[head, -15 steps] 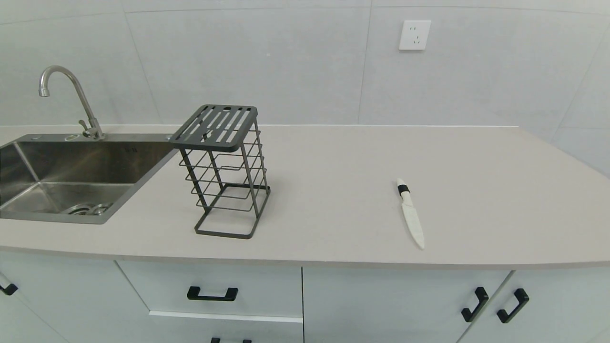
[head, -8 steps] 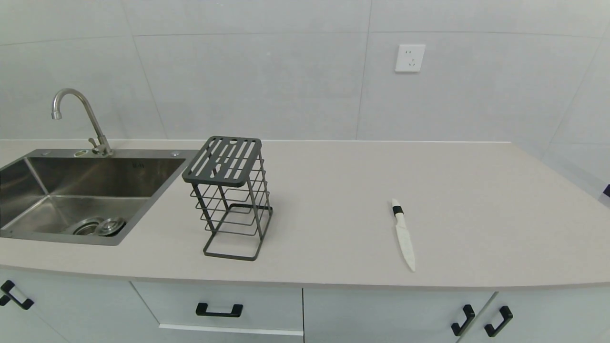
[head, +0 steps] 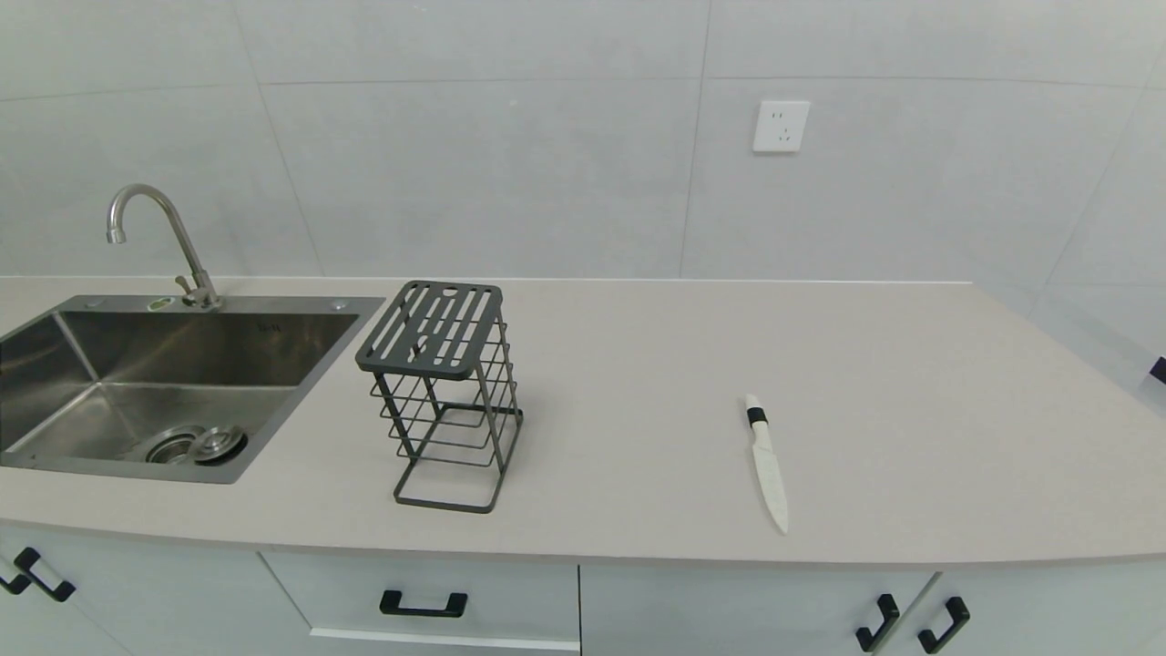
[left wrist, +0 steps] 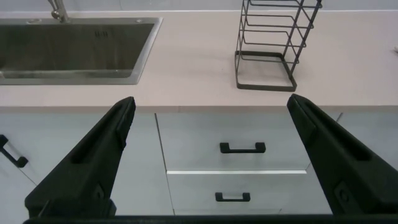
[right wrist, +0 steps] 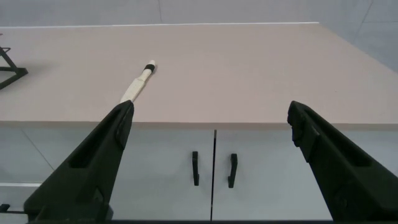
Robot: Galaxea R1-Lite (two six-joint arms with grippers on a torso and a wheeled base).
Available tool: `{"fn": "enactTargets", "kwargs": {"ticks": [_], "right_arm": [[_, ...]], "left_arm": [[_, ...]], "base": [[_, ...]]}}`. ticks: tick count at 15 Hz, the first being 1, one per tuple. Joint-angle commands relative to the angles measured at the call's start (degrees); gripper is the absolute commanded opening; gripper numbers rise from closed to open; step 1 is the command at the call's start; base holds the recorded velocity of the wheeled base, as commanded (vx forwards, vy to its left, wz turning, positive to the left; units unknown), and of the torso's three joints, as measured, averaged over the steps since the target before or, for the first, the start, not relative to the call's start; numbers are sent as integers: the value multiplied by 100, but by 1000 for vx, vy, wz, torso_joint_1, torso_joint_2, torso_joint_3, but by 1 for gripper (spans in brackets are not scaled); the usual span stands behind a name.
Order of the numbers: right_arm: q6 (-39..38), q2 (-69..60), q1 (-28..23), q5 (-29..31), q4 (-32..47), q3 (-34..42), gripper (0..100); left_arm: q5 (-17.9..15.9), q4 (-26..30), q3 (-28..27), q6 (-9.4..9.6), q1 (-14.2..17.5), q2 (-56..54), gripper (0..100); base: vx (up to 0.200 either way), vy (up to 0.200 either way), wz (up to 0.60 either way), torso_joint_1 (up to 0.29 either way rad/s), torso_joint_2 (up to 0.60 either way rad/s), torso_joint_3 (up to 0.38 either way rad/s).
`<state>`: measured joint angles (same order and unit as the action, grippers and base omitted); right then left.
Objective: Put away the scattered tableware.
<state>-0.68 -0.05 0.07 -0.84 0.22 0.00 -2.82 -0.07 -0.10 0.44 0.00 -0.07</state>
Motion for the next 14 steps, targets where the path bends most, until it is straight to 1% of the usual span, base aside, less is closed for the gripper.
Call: {"fn": "enactTargets", "kwargs": {"ticks": [1, 3, 7, 8, 14], "right_arm": [[7, 5, 1, -4, -4, 0, 100], [33, 5, 1, -4, -4, 0, 100], [7, 5, 1, -4, 4, 0, 100], [7, 5, 1, -4, 4, 0, 100], [7, 5, 1, -13, -4, 0, 100]], "left_arm": [[-8, -1, 1, 0, 0, 7, 100], [-8, -1, 1, 0, 0, 7, 100], [0, -1, 1, 0, 0, 7, 100], [-8, -1, 1, 0, 0, 7, 100], [-8, -1, 1, 18, 0, 7, 100]], "base": [[0, 0, 0, 0, 0, 0], [0, 0, 0, 45, -79, -38], [0, 0, 0, 251, -482, -239], [0, 0, 0, 134, -325, -119], [0, 0, 0, 7, -12, -8]]}}
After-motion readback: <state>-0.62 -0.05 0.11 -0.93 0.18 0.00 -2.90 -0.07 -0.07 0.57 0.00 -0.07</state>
